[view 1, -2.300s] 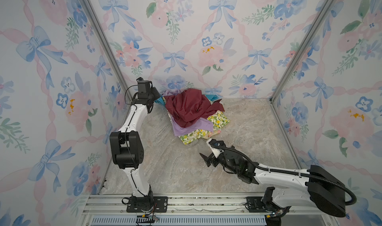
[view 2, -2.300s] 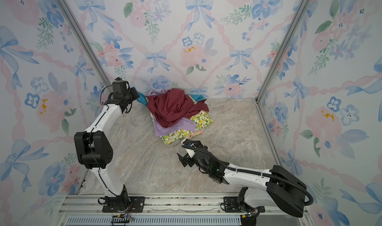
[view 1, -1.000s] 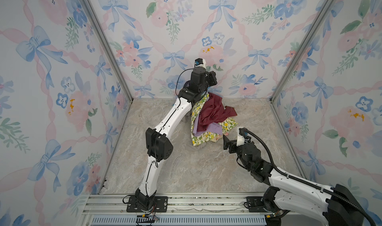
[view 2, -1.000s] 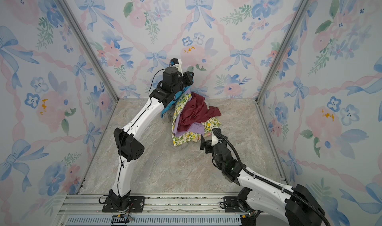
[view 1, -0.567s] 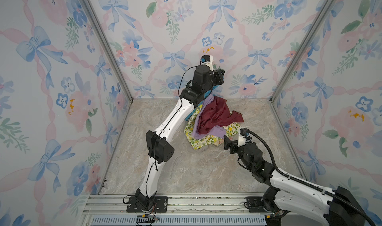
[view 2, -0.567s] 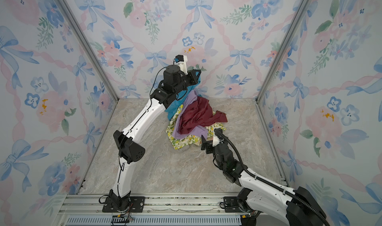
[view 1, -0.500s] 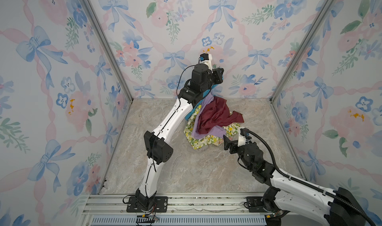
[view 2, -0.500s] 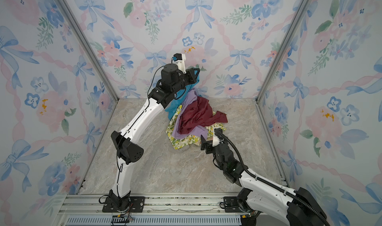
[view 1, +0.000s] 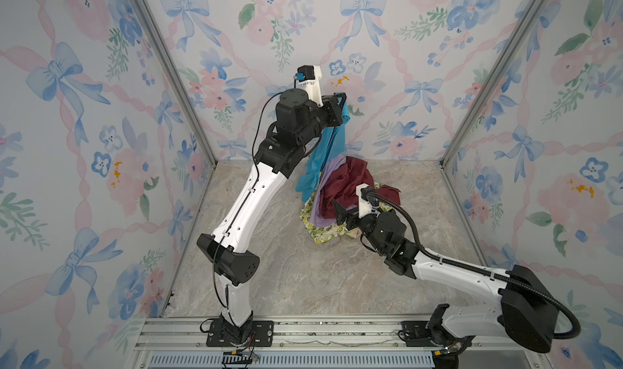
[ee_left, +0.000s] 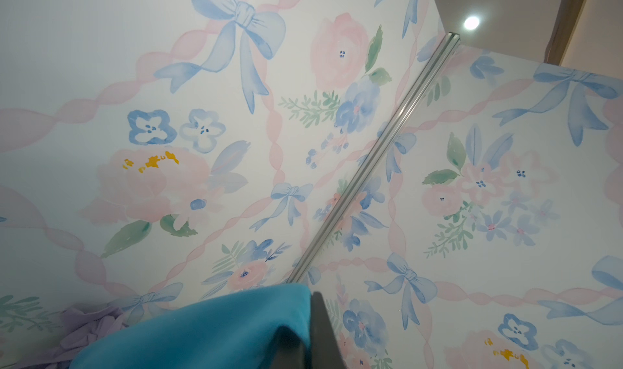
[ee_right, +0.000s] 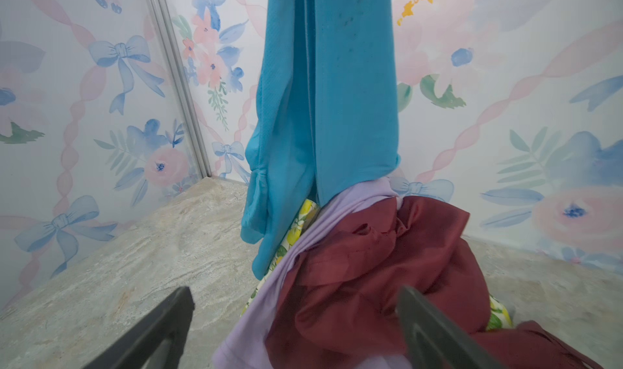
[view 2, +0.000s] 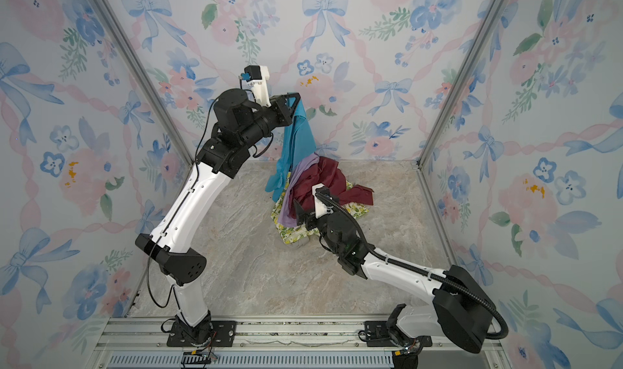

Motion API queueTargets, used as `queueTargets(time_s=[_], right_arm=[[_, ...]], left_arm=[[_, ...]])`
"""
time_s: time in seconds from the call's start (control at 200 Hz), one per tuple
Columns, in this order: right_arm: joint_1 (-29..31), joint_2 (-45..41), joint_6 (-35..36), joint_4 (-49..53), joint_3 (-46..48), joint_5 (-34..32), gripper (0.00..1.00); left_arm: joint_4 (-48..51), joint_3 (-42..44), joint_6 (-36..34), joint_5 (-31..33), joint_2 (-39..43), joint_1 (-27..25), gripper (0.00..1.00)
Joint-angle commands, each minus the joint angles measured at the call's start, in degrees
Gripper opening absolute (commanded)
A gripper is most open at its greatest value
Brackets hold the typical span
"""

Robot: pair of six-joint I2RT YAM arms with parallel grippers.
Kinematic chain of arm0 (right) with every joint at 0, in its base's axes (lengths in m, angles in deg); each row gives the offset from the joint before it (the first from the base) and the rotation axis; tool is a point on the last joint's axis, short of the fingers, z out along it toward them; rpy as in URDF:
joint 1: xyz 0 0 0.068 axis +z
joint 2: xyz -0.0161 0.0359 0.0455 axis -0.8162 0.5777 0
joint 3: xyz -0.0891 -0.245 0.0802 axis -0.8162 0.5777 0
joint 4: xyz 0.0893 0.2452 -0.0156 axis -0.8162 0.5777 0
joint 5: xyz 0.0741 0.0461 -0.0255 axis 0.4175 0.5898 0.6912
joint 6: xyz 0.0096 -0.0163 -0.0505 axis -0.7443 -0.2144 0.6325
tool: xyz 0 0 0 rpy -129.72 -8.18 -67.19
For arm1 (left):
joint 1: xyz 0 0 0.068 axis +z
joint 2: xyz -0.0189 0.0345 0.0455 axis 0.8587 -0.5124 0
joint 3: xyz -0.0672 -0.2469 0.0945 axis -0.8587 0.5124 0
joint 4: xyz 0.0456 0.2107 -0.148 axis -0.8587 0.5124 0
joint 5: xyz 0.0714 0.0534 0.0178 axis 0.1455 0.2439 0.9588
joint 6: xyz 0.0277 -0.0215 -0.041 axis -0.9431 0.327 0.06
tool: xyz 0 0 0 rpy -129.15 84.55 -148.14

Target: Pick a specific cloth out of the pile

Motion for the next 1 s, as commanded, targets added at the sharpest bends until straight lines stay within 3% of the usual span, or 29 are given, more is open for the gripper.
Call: queueTargets(time_s=[0.0,0.225,0.335,0.565,0.61,0.71,0.94,0.995], right_arm=[[1.06,6.11,1.21,-8.27,-6.25,0.81,0.97],[1.34,22.2,2.63,-20.06,-17.79,-2.41,0.97],[1.05,28.87,4.4,-24.66,-22.84,-7.41,0.97],[-0.85,33.24,6.28,-27.55,-27.91,-14.94,1.0],[-1.4,32.92,6.19,-27.75,-27.68,-15.07,0.93],[-2.78,30.41,5.19,-29.23,-25.5,-14.81,0.65],[-6.97,21.56,0.48,-19.89,-25.03,-6.04,0.05],[-7.35,19.77,0.1,-17.35,-25.87,-3.89,0.0]], left_arm=[[-1.01,2.18,-1.72,-1.91,3.77,-0.44,0.0],[-1.01,8.65,-1.8,-2.18,9.87,-0.6,0.0],[-1.01,13.05,-2.29,-1.66,14.2,-0.53,0.0],[-1.05,25.06,-3.18,0.14,24.21,0.92,0.0],[-1.0,27.42,-3.07,0.55,26.01,1.58,0.0],[-1.01,32.19,-3.21,1.01,29.7,3.09,0.0],[-1.2,44.94,-2.88,1.27,37.54,9.96,0.0],[-1.18,48.32,-3.44,2.44,39.11,11.19,0.0]])
